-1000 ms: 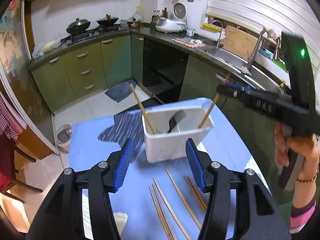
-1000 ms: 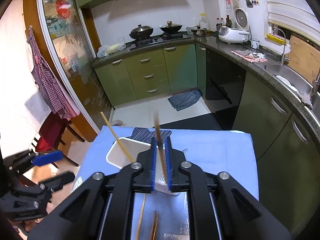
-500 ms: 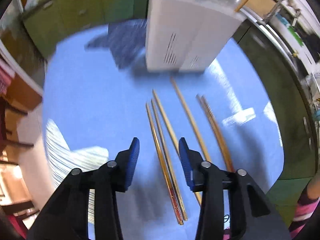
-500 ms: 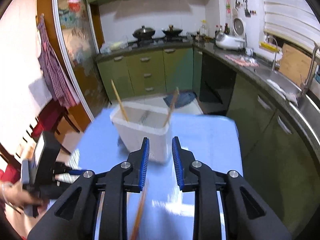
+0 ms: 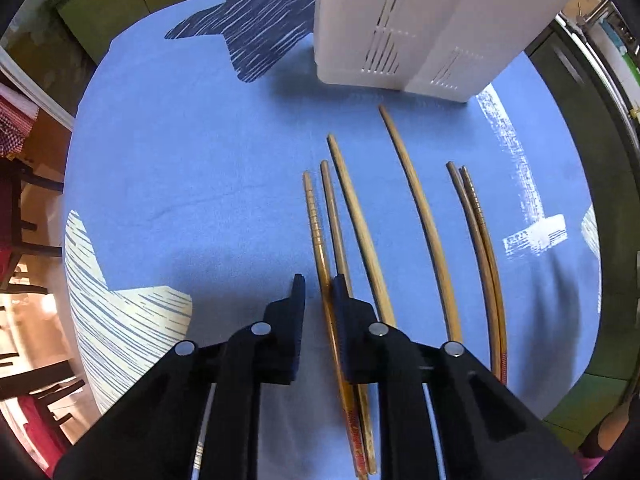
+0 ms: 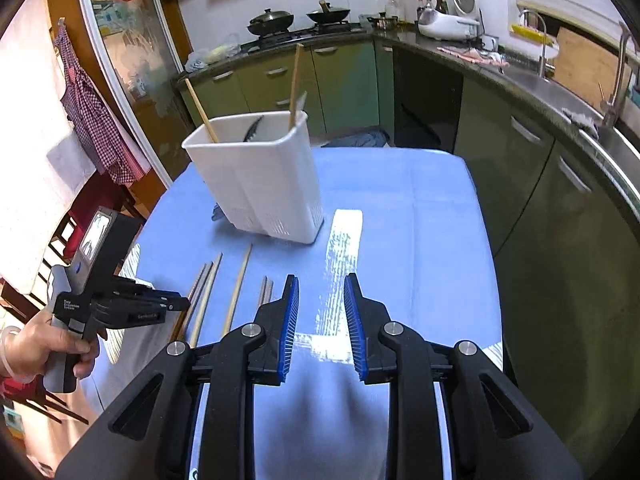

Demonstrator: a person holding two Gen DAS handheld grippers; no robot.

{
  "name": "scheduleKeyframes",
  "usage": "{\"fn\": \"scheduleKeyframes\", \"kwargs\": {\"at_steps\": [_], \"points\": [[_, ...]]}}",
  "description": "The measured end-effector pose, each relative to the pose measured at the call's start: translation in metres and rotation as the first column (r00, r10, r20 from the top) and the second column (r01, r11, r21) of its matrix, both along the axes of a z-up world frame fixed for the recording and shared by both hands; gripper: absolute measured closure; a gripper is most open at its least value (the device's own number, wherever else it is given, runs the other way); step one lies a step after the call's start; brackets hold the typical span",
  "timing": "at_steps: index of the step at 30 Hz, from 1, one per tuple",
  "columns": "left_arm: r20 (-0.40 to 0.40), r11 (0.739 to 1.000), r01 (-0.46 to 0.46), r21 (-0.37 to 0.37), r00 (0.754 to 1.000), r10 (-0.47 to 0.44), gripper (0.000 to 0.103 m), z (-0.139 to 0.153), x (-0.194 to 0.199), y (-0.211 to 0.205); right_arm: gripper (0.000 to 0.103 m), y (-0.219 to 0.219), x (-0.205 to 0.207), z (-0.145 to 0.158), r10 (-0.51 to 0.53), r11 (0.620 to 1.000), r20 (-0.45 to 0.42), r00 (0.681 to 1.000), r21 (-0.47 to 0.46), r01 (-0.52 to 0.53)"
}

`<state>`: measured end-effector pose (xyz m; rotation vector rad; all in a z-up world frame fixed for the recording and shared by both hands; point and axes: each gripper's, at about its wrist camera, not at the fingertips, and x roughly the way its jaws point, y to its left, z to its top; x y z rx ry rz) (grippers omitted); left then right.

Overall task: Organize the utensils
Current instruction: 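Grasp another chopstick each with the left and right tools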

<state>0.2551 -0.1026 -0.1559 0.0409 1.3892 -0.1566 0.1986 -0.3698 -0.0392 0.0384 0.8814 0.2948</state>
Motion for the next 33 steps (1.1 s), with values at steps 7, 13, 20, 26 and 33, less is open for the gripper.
{"fn": "scheduleKeyframes", "kwargs": {"at_steps": [7, 13, 20, 26, 33], "points": [[-0.026, 1.000, 0.000, 0.030, 1.000, 0.001, 0.097, -0.004, 0.008, -0.007, 0.067, 0.009, 0.002, -0.016, 0.023, 0.999, -0.053, 0.998, -0.040, -0.025], [0.037, 1.000, 0.000, 0.024, 0.999, 0.000, 0.097, 0.014, 0.000, 0.013, 0.067, 0.042, 0.022, -0.062, 0.093, 0.993, -0.205, 0.974, -0.049, -0.105], [0.209, 0.999, 0.035, 0.033, 0.977, -0.041, 0.097, 0.066, -0.022, 0.022, 0.080, 0.084, 0.058, -0.102, 0.138, 0.986, -0.365, 0.921, -0.039, -0.163], [0.339, 0.997, 0.072, 0.018, 0.938, -0.074, 0.097, 0.102, -0.047, 0.029, 0.084, 0.106, 0.074, -0.116, 0.117, 0.980, -0.419, 0.900, -0.099, -0.174], [0.364, 0.996, 0.086, -0.006, 0.928, -0.078, 0.097, 0.103, -0.061, 0.035, 0.087, 0.122, 0.077, -0.118, 0.101, 0.972, -0.430, 0.897, -0.147, -0.180]]}}
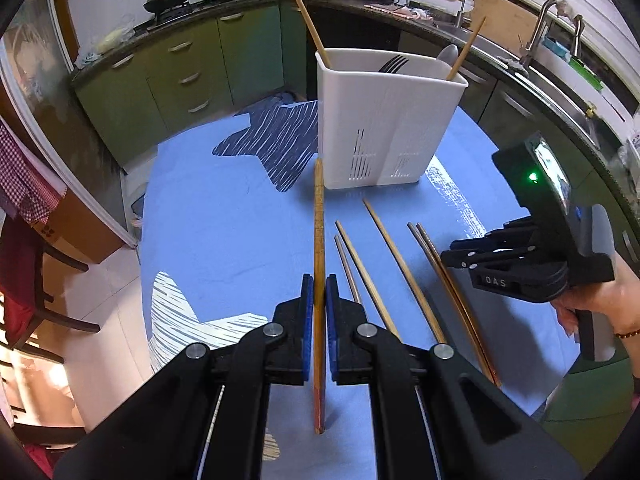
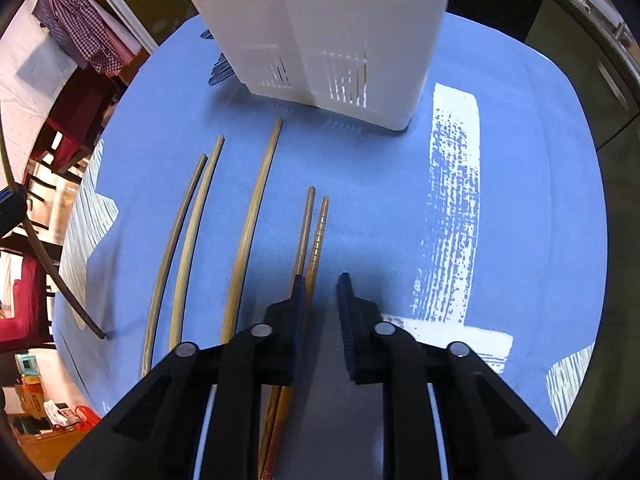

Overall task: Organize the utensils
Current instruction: 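Grasp another chopstick each with the left and right tools, then raise the chopsticks over the caddy and release them inside with both tools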

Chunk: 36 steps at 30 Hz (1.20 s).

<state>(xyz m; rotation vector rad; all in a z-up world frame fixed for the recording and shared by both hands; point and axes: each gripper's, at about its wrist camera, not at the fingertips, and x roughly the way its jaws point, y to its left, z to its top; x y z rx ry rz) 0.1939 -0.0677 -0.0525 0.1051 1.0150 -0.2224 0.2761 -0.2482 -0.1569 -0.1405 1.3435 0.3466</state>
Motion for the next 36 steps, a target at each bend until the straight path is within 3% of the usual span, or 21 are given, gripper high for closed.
{"fn": "scheduleKeyframes", "kwargs": {"at_steps": [9, 15, 18, 23, 31, 36], "points": [[0.009, 1.000, 0.014, -0.018, 1.000, -0.014, 0.097, -0.001, -0.008, 0.007, 0.090, 0.022, 0.005, -0.012, 0.003, 0.997, -0.039, 0.999, -0.081, -0.006], [0.014, 0.999, 0.028, -0.021, 1.000, -0.027, 0.097, 0.001, -0.011, 0.007, 0.096, 0.030, 0.006, -0.011, 0.003, 0.994, -0.019, 1.000, -0.106, -0.005], [0.030, 0.999, 0.032, -0.015, 0.999, -0.032, 0.097, 0.004, -0.014, 0.007, 0.096, 0.025, -0.001, 0.001, 0.011, 0.998, 0.012, 1.000, -0.062, -0.010], [0.037, 0.999, 0.040, -0.022, 0.999, -0.039, 0.097, 0.010, -0.018, 0.011, 0.096, 0.009, -0.027, 0.047, 0.014, 0.999, 0.118, 0.993, 0.039, -0.019], [0.040, 0.998, 0.048, -0.037, 0.998, -0.046, 0.097, 0.019, -0.029, 0.017, 0.096, -0.034, -0.089, 0.104, -0.032, 0.984, 0.268, 0.963, 0.179, -0.018], [0.048, 0.998, 0.046, -0.046, 0.998, -0.044, 0.097, 0.024, -0.037, 0.021, 0.096, -0.061, -0.124, 0.122, -0.058, 0.975, 0.337, 0.940, 0.223, -0.020]]}}
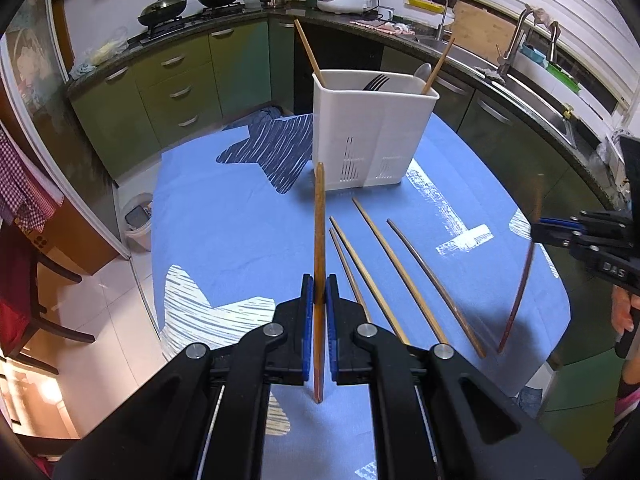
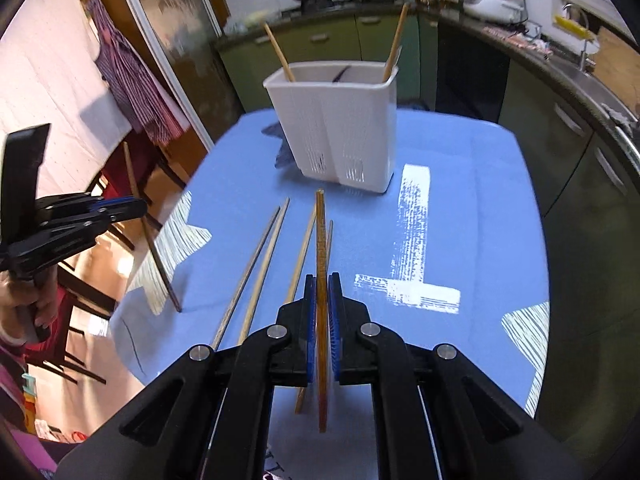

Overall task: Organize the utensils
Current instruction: 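Raise the chopsticks over the caddy and release them inside with both tools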

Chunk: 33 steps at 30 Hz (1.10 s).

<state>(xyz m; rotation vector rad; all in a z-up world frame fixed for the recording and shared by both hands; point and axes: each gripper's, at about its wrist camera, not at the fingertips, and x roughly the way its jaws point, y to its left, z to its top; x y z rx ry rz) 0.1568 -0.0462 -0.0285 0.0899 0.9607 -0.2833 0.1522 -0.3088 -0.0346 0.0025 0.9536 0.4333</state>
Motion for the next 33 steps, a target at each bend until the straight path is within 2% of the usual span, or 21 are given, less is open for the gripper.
{"fn": "scheduleKeyframes", "kwargs": {"at_steps": [10, 18, 23, 29, 33], "points": [[0.019, 1.000, 0.016, -0.016, 1.000, -0.016, 0.097, 0.015, -0.007, -0.001, 0.096, -0.011, -0.013, 0.026, 0.001, 1.000, 0.085, 0.996, 0.031, -0.004], [0.071, 0.999, 0.047, -0.024, 0.996, -0.046, 0.097, 0.047, 0.005, -0.014, 0.096, -0.010, 0.009, 0.060, 0.000, 0.997, 0.143, 0.990, 0.076, -0.011], [0.149, 0.997, 0.054, -0.055, 0.988, -0.045, 0.097, 0.092, 0.026, -0.021, 0.096, -0.014, 0.027, 0.089, -0.018, 0.995, 0.185, 0.983, 0.098, -0.001], [0.291, 0.993, 0.063, -0.097, 0.956, -0.033, 0.097, 0.163, 0.064, -0.034, 0.096, -0.017, 0.044, 0.115, -0.027, 0.994, 0.219, 0.975, 0.110, 0.003], [0.362, 0.990, 0.059, -0.124, 0.932, -0.011, 0.097, 0.187, 0.088, -0.044, 0.096, -0.020, 0.050, 0.121, -0.028, 0.993, 0.224, 0.974, 0.115, 0.002]]}}
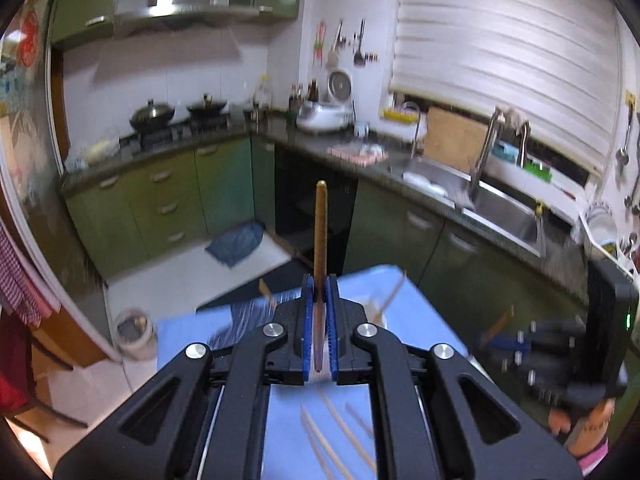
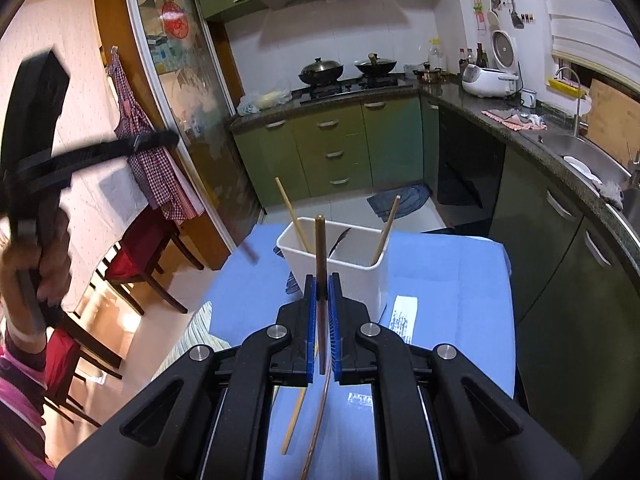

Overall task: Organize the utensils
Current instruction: 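Raise the chopsticks over the caddy and release them inside with both tools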

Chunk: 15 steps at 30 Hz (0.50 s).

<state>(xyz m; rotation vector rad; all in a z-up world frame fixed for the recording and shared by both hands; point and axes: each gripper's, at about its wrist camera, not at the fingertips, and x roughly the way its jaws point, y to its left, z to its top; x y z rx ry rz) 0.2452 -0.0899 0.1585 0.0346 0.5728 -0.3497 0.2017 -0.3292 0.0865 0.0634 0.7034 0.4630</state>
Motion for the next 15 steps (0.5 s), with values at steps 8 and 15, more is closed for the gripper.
{"fn": "scheduleKeyframes", "kwargs": {"at_steps": [8, 15], "points": [[-0.054, 0.998, -0.039, 0.041, 0.998, 0.041, 0.097, -0.042, 0.060, -0.026, 0.096, -0.007, -0.003, 0.007, -0.012, 1.000, 0.015, 1.000, 0.003, 0.012], [-0.206, 0.993, -0.043, 0.108, 0.976, 0.065, 0.096, -0.100, 0.082, -0.031, 0.096, -0.005, 0.002, 0.026, -0.016, 0.999, 0.059, 0.998, 0.030, 0.014]]}}
